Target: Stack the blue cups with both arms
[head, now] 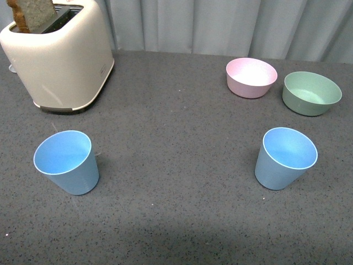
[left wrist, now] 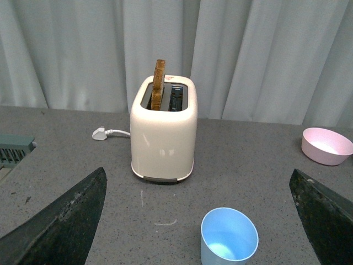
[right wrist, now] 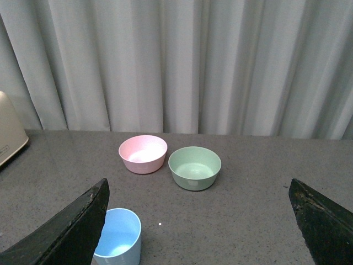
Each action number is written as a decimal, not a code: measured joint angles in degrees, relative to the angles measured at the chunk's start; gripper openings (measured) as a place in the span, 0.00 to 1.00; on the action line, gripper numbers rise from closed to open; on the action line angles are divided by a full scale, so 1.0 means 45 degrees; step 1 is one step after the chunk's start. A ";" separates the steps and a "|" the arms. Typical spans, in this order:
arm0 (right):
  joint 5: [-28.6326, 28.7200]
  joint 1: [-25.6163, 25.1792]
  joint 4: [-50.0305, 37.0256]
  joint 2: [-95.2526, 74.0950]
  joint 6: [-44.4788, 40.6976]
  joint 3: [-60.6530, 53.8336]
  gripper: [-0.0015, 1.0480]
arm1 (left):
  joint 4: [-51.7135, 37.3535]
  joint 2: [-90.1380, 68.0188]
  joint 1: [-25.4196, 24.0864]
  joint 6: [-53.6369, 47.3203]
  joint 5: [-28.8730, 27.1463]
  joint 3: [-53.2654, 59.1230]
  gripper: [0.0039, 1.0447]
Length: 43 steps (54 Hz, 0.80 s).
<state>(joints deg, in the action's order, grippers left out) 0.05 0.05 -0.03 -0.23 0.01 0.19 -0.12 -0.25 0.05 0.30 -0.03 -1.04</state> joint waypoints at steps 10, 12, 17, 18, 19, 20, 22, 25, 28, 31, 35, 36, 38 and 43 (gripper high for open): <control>0.0000 0.0000 0.0000 0.0000 -0.0005 0.0000 0.91 | 0.0000 0.0000 0.0000 0.0000 0.0005 0.0000 0.94; 0.0000 0.0000 0.0000 0.0000 0.0000 0.0000 0.91 | 0.0000 0.0000 0.0000 0.0000 0.0000 0.0000 0.94; 0.0000 0.0000 0.0000 0.0000 0.0000 0.0000 0.91 | 0.0000 0.0000 0.0000 -0.0005 0.0000 0.0000 0.94; 0.0000 0.0000 0.0000 0.0000 0.0000 0.0000 0.91 | 0.0000 0.0000 0.0000 0.0000 0.0000 0.0000 0.94; 0.0000 0.0000 0.0000 0.0000 -0.0005 0.0000 0.91 | 0.0000 0.0000 0.0000 0.0000 0.0005 0.0000 0.94; 0.0000 0.0000 0.0000 0.0000 0.0000 0.0005 0.91 | 0.0000 0.0000 0.0000 0.0000 0.0000 0.0000 0.94; 0.0000 0.0000 0.0000 0.0000 0.0000 0.0000 0.91 | 0.0000 0.0000 0.0000 0.0000 0.0000 0.0000 0.94; 0.0000 0.0000 0.0000 0.0000 0.0000 0.0000 0.91 | 0.0000 0.0000 0.0000 0.0000 0.0005 0.0000 0.94; 0.0000 0.0000 0.0000 0.0000 0.0000 0.0000 0.91 | 0.0000 0.0000 0.0000 0.0000 0.0000 0.0000 0.94; 0.0000 0.0000 0.0000 0.0000 0.0000 0.0000 0.91 | 0.0000 0.0000 0.0000 -0.0005 0.0005 0.0000 0.94; 0.0000 0.0000 0.0000 0.0000 0.0000 0.0000 0.91 | 0.0000 0.0000 0.0000 0.0000 0.0000 0.0000 0.94; 0.0000 0.0000 0.0000 0.0000 0.0000 0.0000 0.91 | 0.0000 0.0000 0.0000 -0.0005 0.0000 -0.0005 0.94; 0.0000 0.0000 0.0000 0.0000 -0.0005 0.0000 0.91 | 0.0000 0.0000 0.0000 0.0000 0.0000 0.0000 0.94; 0.0000 0.0000 0.0000 0.0000 0.0000 0.0000 0.91 | 0.0000 0.0000 0.0000 0.0000 0.0000 0.0000 0.94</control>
<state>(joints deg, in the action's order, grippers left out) 0.05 0.05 -0.03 -0.23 0.01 0.19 -0.12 -0.25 0.05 0.30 -0.03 -1.04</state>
